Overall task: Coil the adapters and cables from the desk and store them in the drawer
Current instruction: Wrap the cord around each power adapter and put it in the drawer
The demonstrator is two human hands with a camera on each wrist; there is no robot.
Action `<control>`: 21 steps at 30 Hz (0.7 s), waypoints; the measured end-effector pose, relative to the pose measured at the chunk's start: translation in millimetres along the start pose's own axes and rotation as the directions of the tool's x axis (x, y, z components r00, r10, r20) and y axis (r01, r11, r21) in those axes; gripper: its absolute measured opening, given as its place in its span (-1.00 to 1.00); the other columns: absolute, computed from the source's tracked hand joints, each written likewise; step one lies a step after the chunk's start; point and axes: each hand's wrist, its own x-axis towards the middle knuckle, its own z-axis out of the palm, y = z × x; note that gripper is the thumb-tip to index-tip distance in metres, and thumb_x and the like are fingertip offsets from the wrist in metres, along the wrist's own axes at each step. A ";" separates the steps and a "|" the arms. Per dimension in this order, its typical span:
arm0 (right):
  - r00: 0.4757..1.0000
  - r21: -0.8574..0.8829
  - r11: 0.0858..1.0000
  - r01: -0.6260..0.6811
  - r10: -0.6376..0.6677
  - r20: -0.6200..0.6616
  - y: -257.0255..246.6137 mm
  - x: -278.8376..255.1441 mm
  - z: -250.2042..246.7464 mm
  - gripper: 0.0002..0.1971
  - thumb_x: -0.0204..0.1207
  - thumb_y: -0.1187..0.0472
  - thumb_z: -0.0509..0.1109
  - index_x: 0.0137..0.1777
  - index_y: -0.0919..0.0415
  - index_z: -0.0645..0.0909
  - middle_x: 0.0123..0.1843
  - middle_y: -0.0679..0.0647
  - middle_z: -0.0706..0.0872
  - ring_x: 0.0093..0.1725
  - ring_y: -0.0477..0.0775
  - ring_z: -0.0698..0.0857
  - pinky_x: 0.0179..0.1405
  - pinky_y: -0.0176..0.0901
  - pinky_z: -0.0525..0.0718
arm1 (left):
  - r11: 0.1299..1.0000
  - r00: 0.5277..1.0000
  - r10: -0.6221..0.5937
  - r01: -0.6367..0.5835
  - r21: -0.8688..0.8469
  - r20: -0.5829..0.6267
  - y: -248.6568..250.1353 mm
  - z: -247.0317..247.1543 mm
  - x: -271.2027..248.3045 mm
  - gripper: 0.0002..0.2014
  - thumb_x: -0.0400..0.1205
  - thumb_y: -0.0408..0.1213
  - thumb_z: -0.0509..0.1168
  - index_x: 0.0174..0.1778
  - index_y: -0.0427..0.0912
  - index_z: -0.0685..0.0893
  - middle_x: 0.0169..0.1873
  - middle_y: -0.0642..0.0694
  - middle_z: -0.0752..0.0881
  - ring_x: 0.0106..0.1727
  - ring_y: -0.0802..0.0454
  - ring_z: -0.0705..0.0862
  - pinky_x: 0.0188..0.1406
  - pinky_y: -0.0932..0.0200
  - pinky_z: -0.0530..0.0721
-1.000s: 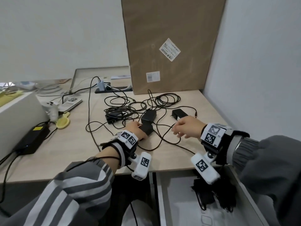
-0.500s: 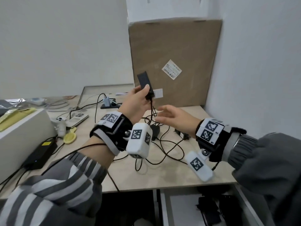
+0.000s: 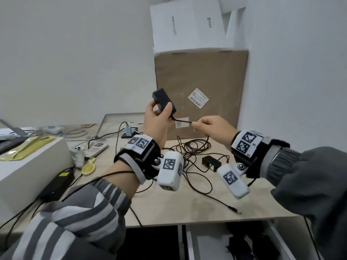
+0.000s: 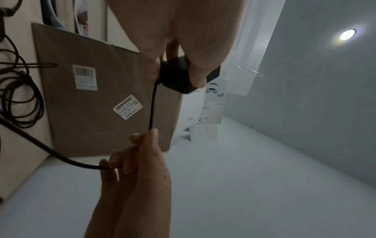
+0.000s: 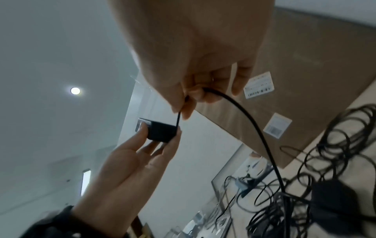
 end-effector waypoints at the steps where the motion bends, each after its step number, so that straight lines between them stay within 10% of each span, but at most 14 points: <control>1: 1.000 -0.058 0.998 -0.004 0.005 0.016 -1.5 5.0 -6.0 -0.75 0.59 0.02 0.34 -0.17 0.15 0.72 -0.29 -0.04 0.64 -0.26 -0.03 0.54 -0.18 -0.13 0.49 | 1.000 1.000 0.006 -0.006 0.003 -0.024 0.9 1.3 0.4 -0.53 0.66 -0.35 0.31 0.48 -0.21 0.36 0.04 -0.21 0.69 0.09 -0.11 0.75 0.17 -0.08 0.72; 7: 1.000 -0.342 0.940 0.017 -0.023 -0.015 -16.0 41.3 -58.4 -0.77 0.62 0.04 0.30 -0.13 0.16 0.68 -0.20 0.03 0.69 -0.19 0.03 0.64 -0.07 -0.10 0.58 | 0.999 0.998 0.022 -0.024 -0.032 -0.051 19.2 4.2 14.2 -0.44 0.63 -0.39 0.35 0.50 -0.11 0.26 0.05 -0.19 0.65 0.24 -0.16 0.68 0.30 -0.16 0.64; 12: 0.928 -0.092 0.984 0.152 -0.174 -0.329 -72.3 67.3 -83.5 -0.80 0.62 0.12 0.32 -0.24 0.09 0.63 -0.40 -0.07 0.68 -0.43 -0.22 0.70 -0.36 -0.41 0.58 | 0.999 0.998 -0.008 0.006 0.042 0.070 22.1 6.4 21.3 -0.36 0.47 -0.33 0.52 0.38 -0.01 0.34 0.29 -0.21 0.59 0.26 -0.13 0.65 0.19 0.01 0.67; 17: 0.991 -0.183 0.981 0.069 -0.088 -0.098 -83.4 72.6 -70.0 -0.82 0.59 0.16 0.32 -0.14 0.22 0.69 -0.47 0.04 0.58 -0.54 -0.01 0.58 -0.53 -0.35 0.54 | 0.996 0.994 -0.091 0.090 0.029 0.056 5.6 11.2 23.6 -0.46 0.52 -0.32 0.49 0.35 -0.29 0.42 0.23 -0.33 0.67 0.12 -0.14 0.73 0.12 0.06 0.69; 21: 0.970 -0.107 0.991 0.074 -0.096 -0.224 -70.6 73.4 -72.8 -0.82 0.59 0.18 0.30 -0.14 0.21 0.69 -0.45 -0.01 0.54 -0.54 -0.04 0.54 -0.47 -0.32 0.54 | 0.988 0.990 -0.139 0.140 -0.060 0.028 -5.8 1.9 27.7 -0.50 0.53 -0.33 0.48 0.33 -0.35 0.45 0.20 -0.32 0.68 0.02 -0.04 0.74 0.01 0.18 0.71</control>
